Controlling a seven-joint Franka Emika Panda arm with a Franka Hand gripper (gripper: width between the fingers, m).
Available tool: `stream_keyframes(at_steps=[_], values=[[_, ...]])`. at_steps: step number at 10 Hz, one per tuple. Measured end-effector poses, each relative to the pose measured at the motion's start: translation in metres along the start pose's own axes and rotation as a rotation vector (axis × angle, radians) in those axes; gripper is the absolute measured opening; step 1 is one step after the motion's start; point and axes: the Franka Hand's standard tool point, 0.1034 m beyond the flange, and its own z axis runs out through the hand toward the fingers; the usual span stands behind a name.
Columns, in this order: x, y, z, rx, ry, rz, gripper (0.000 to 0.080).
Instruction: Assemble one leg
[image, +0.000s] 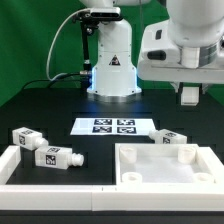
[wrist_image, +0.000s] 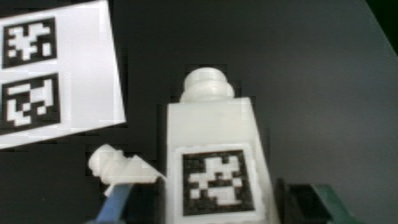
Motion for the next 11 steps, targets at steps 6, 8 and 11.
stream_keyframes(at_steps=[6,8,11], values=[[0.009,-0.014,-0.062,0.045,0.367,-0.082,0.0289],[0.014,-0.02,-0.068,0.078,0.528,-0.09,0.0289],[0.042,-0.016,-0.107,0.066,0.701,-0.168,0.0289]])
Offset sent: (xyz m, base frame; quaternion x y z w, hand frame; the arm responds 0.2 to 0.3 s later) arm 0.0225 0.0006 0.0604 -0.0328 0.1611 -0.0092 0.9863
